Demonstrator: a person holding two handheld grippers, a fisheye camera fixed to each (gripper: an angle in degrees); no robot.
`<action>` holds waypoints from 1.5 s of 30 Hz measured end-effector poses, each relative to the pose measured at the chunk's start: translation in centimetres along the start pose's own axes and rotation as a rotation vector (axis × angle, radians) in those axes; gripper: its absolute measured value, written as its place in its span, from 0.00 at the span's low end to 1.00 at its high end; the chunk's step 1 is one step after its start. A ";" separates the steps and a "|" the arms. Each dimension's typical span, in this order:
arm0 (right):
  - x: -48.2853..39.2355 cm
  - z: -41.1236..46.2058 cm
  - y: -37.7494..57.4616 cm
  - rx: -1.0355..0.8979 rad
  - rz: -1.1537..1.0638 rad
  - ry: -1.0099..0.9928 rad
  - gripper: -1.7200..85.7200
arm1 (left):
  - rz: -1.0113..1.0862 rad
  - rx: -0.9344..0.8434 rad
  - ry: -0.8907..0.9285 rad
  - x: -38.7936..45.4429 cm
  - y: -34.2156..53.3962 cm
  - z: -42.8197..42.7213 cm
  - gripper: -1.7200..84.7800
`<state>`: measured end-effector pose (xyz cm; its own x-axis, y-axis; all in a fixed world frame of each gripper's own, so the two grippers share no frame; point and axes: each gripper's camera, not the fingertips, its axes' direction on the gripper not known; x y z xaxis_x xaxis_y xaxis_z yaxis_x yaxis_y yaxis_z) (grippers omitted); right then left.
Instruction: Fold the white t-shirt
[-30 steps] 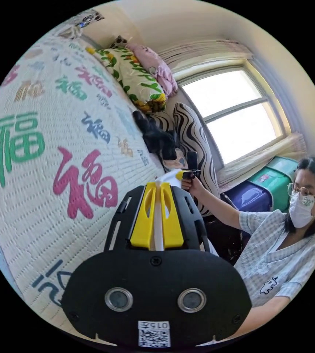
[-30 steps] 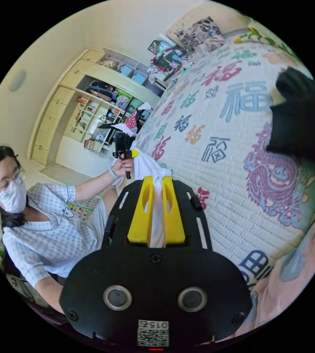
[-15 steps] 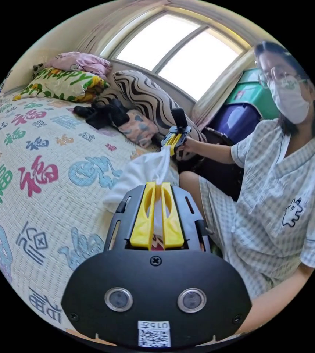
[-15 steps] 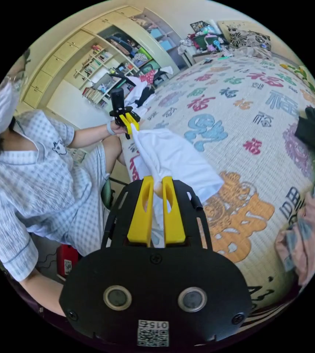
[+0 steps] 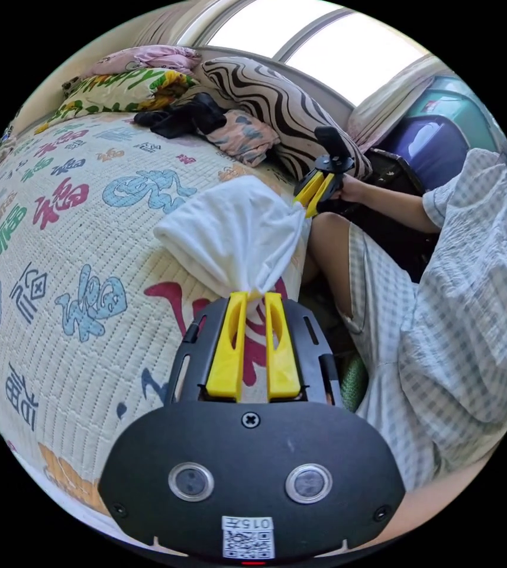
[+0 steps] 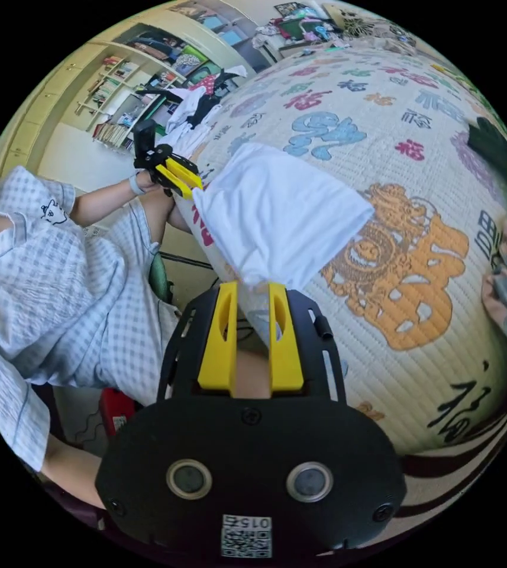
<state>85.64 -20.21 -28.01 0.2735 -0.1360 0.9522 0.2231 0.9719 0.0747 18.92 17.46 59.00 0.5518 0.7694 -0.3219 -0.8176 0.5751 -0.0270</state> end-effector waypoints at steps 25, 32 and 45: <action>10.6 1.2 1.1 0.194 0.284 -0.242 0.01 | -0.319 0.083 0.204 -4.8 -0.1 -1.4 0.01; 14.3 2.6 -3.8 0.385 0.240 -0.450 0.01 | -0.398 0.310 0.405 -8.9 -2.9 -2.4 0.01; 25.9 7.5 1.7 0.353 0.522 -0.434 0.03 | -0.700 0.239 0.394 -15.7 7.8 -6.0 0.02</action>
<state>86.07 -20.62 -0.99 -0.1473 0.3744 0.9155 -0.1660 0.9031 -0.3960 2.90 8.15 58.17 0.7846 0.0846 -0.6142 -0.2262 0.9614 -0.1565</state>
